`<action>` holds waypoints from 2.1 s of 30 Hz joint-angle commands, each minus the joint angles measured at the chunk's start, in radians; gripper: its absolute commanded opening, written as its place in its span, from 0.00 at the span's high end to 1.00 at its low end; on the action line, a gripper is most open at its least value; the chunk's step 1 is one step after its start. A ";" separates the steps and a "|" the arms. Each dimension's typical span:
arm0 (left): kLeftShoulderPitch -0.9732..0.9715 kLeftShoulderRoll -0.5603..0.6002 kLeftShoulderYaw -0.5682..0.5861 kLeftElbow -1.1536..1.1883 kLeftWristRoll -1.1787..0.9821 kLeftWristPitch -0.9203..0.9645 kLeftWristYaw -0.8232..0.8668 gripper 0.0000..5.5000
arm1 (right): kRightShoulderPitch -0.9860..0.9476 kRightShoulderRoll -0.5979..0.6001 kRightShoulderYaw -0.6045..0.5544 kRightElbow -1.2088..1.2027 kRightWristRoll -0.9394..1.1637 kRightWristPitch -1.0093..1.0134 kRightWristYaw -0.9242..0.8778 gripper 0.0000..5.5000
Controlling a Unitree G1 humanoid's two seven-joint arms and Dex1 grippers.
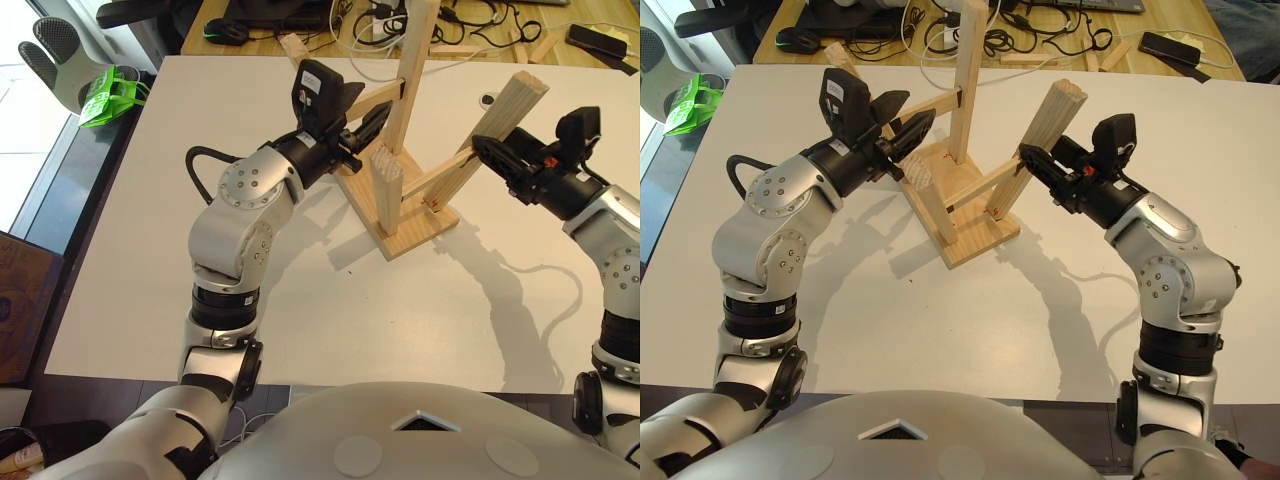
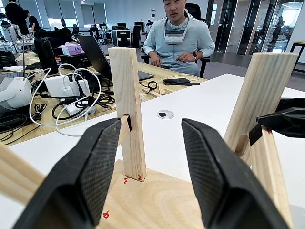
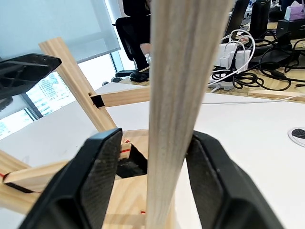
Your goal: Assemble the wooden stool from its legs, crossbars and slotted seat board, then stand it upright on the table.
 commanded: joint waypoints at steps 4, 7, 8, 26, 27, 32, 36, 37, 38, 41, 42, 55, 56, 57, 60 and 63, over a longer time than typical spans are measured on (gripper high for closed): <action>-0.006 -0.002 0.007 -0.008 -0.003 0.013 0.007 0.57 | 0.028 -0.042 0.089 0.053 -0.093 0.078 -0.022 0.58; -0.008 -0.004 0.008 -0.006 -0.002 0.013 0.009 0.57 | 0.018 -0.037 0.091 0.065 -0.087 0.122 -0.043 0.58; -0.008 -0.004 0.009 -0.007 -0.002 0.013 0.009 0.57 | 0.014 -0.039 0.095 0.072 -0.091 0.138 -0.050 0.58; -0.012 -0.010 0.010 0.000 -0.001 0.012 0.011 0.57 | -0.118 0.097 -0.078 0.087 0.079 0.126 -0.098 0.58; -0.012 -0.011 0.010 -0.002 -0.001 0.013 0.012 0.57 | -0.130 0.097 -0.077 0.099 0.068 0.113 -0.100 0.58; -0.012 -0.012 0.009 -0.007 -0.002 0.016 0.012 0.57 | -0.178 0.092 -0.072 0.153 0.026 0.061 -0.101 0.58; -0.012 -0.012 0.012 -0.011 -0.003 0.018 0.012 0.57 | -0.145 0.094 -0.072 0.129 0.017 0.061 -0.102 0.71; -0.013 -0.013 0.012 -0.010 -0.003 0.018 0.012 0.57 | -0.136 0.094 -0.070 0.119 0.017 0.061 -0.101 0.74; -0.015 -0.014 0.012 -0.010 -0.003 0.018 0.013 0.57 | -0.129 0.094 -0.069 0.110 0.017 0.061 -0.100 0.76; -0.034 -0.013 0.032 -0.019 -0.006 0.022 0.022 0.57 | -0.119 0.094 -0.063 0.100 0.016 0.057 -0.096 0.80; -0.039 -0.008 0.070 -0.053 -0.053 0.037 0.004 0.57 | -0.122 0.095 -0.063 0.100 0.016 0.056 -0.096 0.81; 0.107 0.258 0.075 -0.168 -0.221 0.109 -0.268 0.57 | -0.112 0.115 -0.064 0.086 0.017 0.047 -0.108 0.81; 0.112 0.261 0.064 -0.169 -0.217 0.103 -0.271 0.54 | -0.112 0.116 -0.066 0.085 0.018 0.049 -0.111 0.81; 0.117 0.266 0.056 -0.169 -0.211 0.096 -0.274 0.51 | -0.112 0.119 -0.067 0.084 0.018 0.050 -0.113 0.81; 0.132 0.295 0.034 -0.170 -0.183 0.073 -0.285 0.44 | -0.111 0.124 -0.069 0.084 0.016 0.051 -0.116 0.81; 0.154 0.346 -0.006 -0.184 -0.145 0.040 -0.317 0.37 | -0.111 0.130 -0.067 0.089 0.016 0.049 -0.116 0.81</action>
